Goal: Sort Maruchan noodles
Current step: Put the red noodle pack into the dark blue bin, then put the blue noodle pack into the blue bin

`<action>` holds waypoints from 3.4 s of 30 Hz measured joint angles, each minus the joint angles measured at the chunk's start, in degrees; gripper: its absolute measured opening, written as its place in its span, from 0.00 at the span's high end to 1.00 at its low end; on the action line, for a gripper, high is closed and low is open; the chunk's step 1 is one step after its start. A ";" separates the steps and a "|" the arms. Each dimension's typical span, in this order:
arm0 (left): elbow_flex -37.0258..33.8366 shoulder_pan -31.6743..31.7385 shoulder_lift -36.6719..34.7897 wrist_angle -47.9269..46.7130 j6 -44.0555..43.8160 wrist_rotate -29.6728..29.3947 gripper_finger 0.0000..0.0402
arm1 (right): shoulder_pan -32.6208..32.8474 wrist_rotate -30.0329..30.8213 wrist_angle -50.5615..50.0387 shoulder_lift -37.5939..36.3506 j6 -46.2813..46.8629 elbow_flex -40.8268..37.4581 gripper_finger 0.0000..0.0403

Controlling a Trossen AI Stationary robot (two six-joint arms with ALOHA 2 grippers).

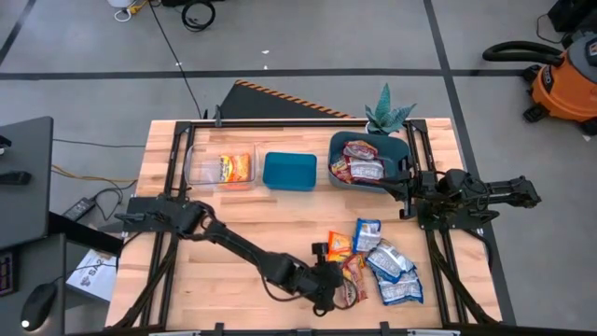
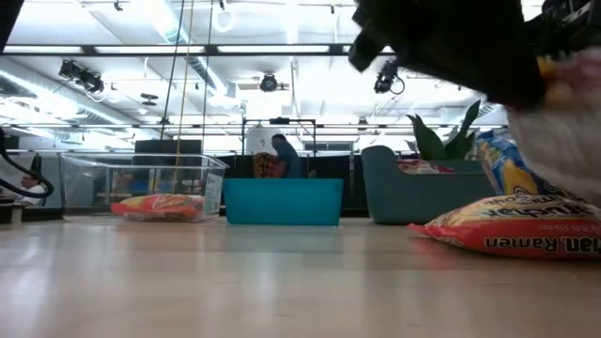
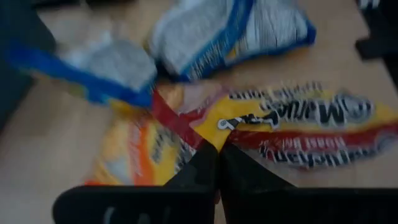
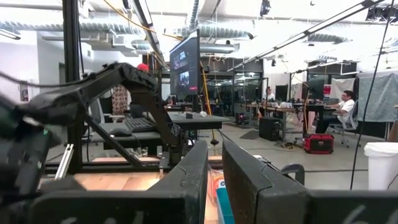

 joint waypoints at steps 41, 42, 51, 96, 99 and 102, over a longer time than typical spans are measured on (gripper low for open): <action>-0.02 34.14 -9.60 15.72 21.41 15.35 0.97 | 0.02 0.00 0.00 -0.01 -0.01 0.01 0.86; -0.04 34.81 -9.51 16.33 20.67 16.12 0.97 | 0.00 0.00 0.00 0.00 0.00 0.00 0.86; -0.04 39.27 -3.20 26.78 14.66 20.54 0.97 | 0.00 0.02 0.04 -0.01 -0.02 0.00 0.86; 0.02 25.14 -9.31 -4.63 33.32 22.64 0.55 | 0.00 0.00 -0.02 0.00 -0.02 0.00 0.86; 0.02 22.83 -8.23 -3.44 30.05 22.52 0.55 | 0.00 0.01 -0.02 0.00 -0.01 0.00 0.86; -0.02 21.65 -7.62 -2.38 24.31 22.58 0.55 | 0.00 0.02 -0.11 0.00 -0.02 0.00 0.86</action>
